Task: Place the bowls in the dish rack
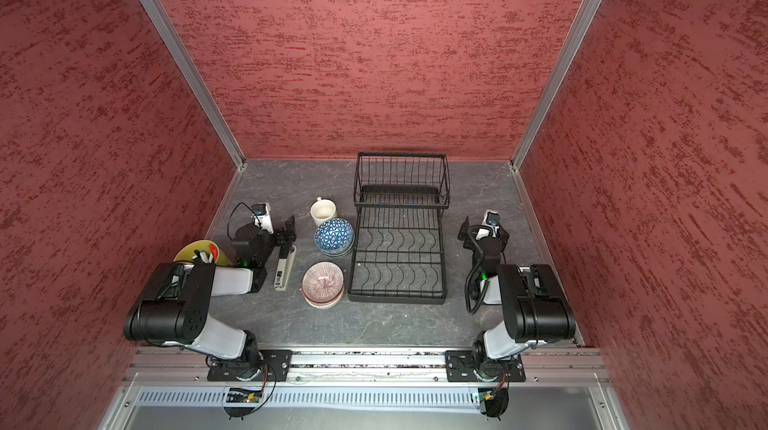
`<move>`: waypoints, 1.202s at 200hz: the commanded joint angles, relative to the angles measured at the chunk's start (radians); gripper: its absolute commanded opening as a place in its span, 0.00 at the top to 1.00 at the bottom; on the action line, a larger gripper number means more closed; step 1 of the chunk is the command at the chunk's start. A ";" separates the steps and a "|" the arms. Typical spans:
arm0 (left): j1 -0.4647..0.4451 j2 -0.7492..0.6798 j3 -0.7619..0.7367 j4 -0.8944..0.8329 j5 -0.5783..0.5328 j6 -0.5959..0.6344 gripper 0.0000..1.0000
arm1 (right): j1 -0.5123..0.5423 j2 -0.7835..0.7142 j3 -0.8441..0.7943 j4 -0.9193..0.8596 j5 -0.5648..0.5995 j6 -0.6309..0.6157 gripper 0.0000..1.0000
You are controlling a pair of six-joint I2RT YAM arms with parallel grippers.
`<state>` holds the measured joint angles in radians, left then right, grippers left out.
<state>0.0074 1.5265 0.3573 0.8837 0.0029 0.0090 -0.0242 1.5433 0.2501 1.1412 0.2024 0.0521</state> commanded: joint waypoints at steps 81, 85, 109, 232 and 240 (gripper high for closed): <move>0.026 0.009 0.026 0.003 0.055 0.003 0.00 | -0.001 0.009 0.020 0.043 -0.020 -0.008 0.01; 0.026 0.009 0.026 0.002 0.056 0.002 0.01 | -0.002 0.009 0.021 0.043 -0.020 -0.008 0.01; 0.025 0.009 0.026 0.002 0.057 0.002 0.01 | -0.002 0.009 0.024 0.038 -0.021 -0.008 0.01; -0.057 -0.211 0.220 -0.626 -0.156 -0.098 0.01 | 0.006 -0.281 0.220 -0.653 0.042 0.142 0.01; -0.084 -0.223 0.236 -0.691 -0.220 -0.096 0.00 | 0.009 -0.299 0.254 -0.760 0.081 0.181 0.01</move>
<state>-0.0277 1.3449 0.5304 0.5007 -0.0704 -0.0334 -0.0231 1.2850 0.4225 0.7444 0.2111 0.1234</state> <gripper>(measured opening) 0.994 0.988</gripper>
